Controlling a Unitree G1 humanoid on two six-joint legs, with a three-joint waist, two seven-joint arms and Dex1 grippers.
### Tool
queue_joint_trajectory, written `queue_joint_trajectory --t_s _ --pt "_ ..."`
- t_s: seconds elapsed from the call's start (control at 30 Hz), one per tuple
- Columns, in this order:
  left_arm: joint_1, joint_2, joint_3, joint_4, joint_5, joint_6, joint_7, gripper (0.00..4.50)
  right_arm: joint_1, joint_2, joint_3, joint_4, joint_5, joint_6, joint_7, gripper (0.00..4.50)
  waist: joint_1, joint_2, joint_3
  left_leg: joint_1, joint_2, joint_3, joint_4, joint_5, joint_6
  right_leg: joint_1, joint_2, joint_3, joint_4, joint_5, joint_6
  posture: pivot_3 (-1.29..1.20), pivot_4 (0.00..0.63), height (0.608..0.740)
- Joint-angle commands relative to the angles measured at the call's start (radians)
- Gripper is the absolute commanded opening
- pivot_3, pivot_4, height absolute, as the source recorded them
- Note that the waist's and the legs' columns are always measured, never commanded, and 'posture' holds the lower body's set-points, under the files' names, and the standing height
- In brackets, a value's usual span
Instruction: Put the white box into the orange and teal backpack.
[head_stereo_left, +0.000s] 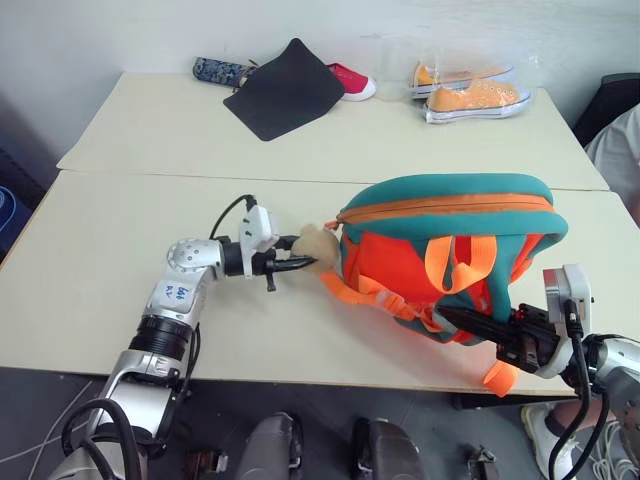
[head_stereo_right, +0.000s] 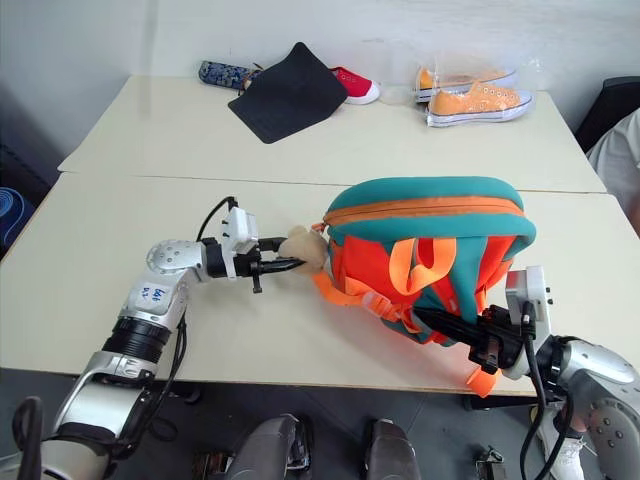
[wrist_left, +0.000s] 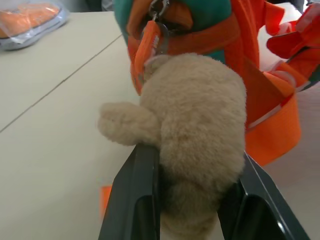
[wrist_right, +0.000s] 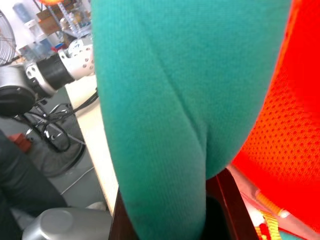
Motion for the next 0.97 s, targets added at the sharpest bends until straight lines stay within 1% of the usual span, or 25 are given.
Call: queue_joint_trajectory --t_s 0.03,0.07,0.1,0.13,0.17,0.2,0.3,0.33,0.37,0.43,0.47,0.53,0.6,0.63,0.7,0.73,0.83,0.97 --pt "0.052 0.019 0.024 -0.053 -0.011 0.044 0.000 1.00 -0.026 0.042 0.003 0.020 -0.061 -0.091 -0.021 0.00 -0.003 0.000 0.000 0.000 0.000 0.000 0.000 0.000 0.000 0.000 0.000 0.000 0.000 0.000 0.000 0.00 0.150 0.740" --pt "0.071 0.029 0.037 -0.079 -0.029 0.063 -0.007 1.00 -0.039 0.059 0.004 0.038 -0.083 -0.125 -0.024 0.00 -0.005 0.000 0.000 0.000 0.000 0.000 0.000 0.000 0.000 0.000 0.000 0.000 0.000 0.000 0.000 0.00 0.150 0.740" --pt "0.086 0.038 0.048 -0.102 -0.037 0.075 -0.007 1.34 -0.045 0.066 0.003 0.047 -0.091 -0.135 -0.028 0.00 -0.005 0.000 0.000 0.001 0.000 0.000 0.000 0.000 0.000 0.000 0.001 0.000 0.000 0.000 0.000 0.00 0.150 0.740" --pt "0.101 0.046 0.064 -0.126 -0.052 0.093 -0.006 1.72 -0.051 0.072 0.000 0.051 -0.100 -0.151 -0.024 0.32 -0.005 0.000 0.000 0.001 0.000 0.001 0.000 0.000 0.000 0.000 0.001 0.001 0.001 0.000 0.000 0.00 0.150 0.740" --pt "0.114 0.058 0.076 -0.150 -0.065 0.114 -0.009 1.96 -0.054 0.070 -0.006 0.051 -0.095 -0.147 -0.027 0.68 -0.004 0.000 0.000 0.001 0.000 0.001 0.000 0.000 0.000 0.000 0.001 0.001 0.001 0.000 0.000 0.00 0.150 0.740" --pt "0.129 0.069 0.099 -0.181 -0.087 0.140 -0.002 2.25 -0.056 0.064 -0.012 0.045 -0.090 -0.151 -0.017 0.91 -0.004 0.000 0.000 0.001 0.000 0.001 0.000 0.000 0.001 0.000 0.001 0.001 0.001 0.000 0.000 0.00 0.150 0.740" --pt "0.188 0.135 0.176 -0.303 -0.182 0.231 -0.029 3.22 -0.053 0.046 -0.053 0.013 -0.094 -0.188 -0.008 1.94 -0.008 0.001 0.000 0.001 0.000 0.001 0.000 0.000 0.000 -0.001 0.001 0.001 0.001 0.000 0.000 0.00 0.150 0.740" --pt "0.210 0.160 0.197 -0.337 -0.203 0.248 -0.041 3.52 -0.043 0.036 -0.070 0.003 -0.091 -0.194 -0.003 2.26 -0.008 0.001 0.000 0.000 0.000 0.001 -0.001 0.000 0.000 -0.001 0.001 0.001 0.001 0.000 -0.001 0.00 0.150 0.740" --pt "0.238 0.187 0.225 -0.368 -0.223 0.266 -0.044 3.90 -0.017 0.020 -0.097 -0.006 -0.075 -0.181 0.009 2.68 -0.008 0.001 0.000 0.001 0.000 0.001 -0.001 0.000 0.000 -0.001 0.000 0.001 0.001 -0.001 -0.001 0.00 0.150 0.740" --pt "0.305 0.240 0.279 -0.419 -0.261 0.289 -0.070 4.49 0.050 -0.005 -0.156 -0.003 -0.053 -0.167 0.048 3.37 -0.006 0.001 0.000 0.001 0.000 0.001 -0.002 0.000 -0.001 -0.001 0.000 0.001 0.001 -0.001 -0.001 0.00 0.150 0.740" --pt "0.344 0.273 0.299 -0.439 -0.275 0.304 -0.092 4.50 0.096 -0.024 -0.184 0.007 -0.047 -0.160 0.088 3.70 -0.004 0.001 0.000 0.001 0.000 0.001 -0.002 -0.001 -0.001 -0.001 0.000 0.001 0.000 -0.001 -0.001 0.00 0.150 0.740" --pt "0.436 0.345 0.340 -0.477 -0.295 0.329 -0.143 4.50 0.170 -0.061 -0.227 0.060 -0.115 -0.240 0.196 4.44 -0.003 0.001 0.000 0.001 0.000 0.000 -0.003 -0.001 -0.001 0.000 0.000 0.001 -0.001 -0.001 -0.002 0.00 0.150 0.740" --pt "0.512 0.391 0.379 -0.502 -0.291 0.313 -0.166 4.50 0.183 -0.098 -0.257 0.166 -0.204 -0.353 0.266 4.47 -0.004 0.002 0.000 0.001 0.000 0.001 -0.003 -0.003 -0.001 0.001 0.000 0.001 -0.002 -0.001 -0.002 0.00 0.150 0.740" --pt "0.558 0.412 0.395 -0.509 -0.263 0.291 -0.161 4.50 0.169 -0.125 -0.261 0.261 -0.264 -0.441 0.301 4.47 -0.005 0.002 0.000 0.002 0.000 0.002 -0.002 -0.003 0.000 0.001 0.000 0.002 -0.002 -0.001 -0.002 0.00 0.150 0.740" --pt "0.621 0.445 0.408 -0.510 -0.195 0.255 -0.127 4.50 0.128 -0.159 -0.255 0.418 -0.359 -0.602 0.353 4.47 -0.005 0.002 0.000 0.002 0.000 0.004 -0.002 -0.003 0.000 0.001 -0.001 0.003 -0.004 0.000 0.000 0.00 0.150 0.740" --pt "0.646 0.457 0.399 -0.496 -0.123 0.196 -0.090 4.50 0.092 -0.181 -0.245 0.497 -0.394 -0.661 0.365 4.47 -0.006 0.002 0.000 0.003 0.000 0.004 -0.002 -0.003 0.000 0.002 -0.001 0.003 -0.005 0.000 0.000 0.00 0.150 0.740" --pt "0.664 0.448 0.405 -0.476 -0.098 0.124 -0.079 4.50 0.003 -0.229 -0.199 0.633 -0.429 -0.733 0.417 4.47 -0.005 0.004 0.000 0.003 0.000 0.005 -0.005 -0.003 -0.001 -0.001 -0.001 0.004 -0.005 -0.001 -0.001 0.00 0.150 0.740" --pt "0.655 0.446 0.414 -0.508 -0.103 0.123 -0.043 4.50 -0.093 -0.232 -0.142 0.717 -0.447 -0.781 0.445 4.47 -0.005 0.004 0.000 0.004 0.002 0.004 -0.011 -0.001 -0.006 -0.004 -0.001 0.001 -0.002 -0.003 -0.006 0.00 0.150 0.740"
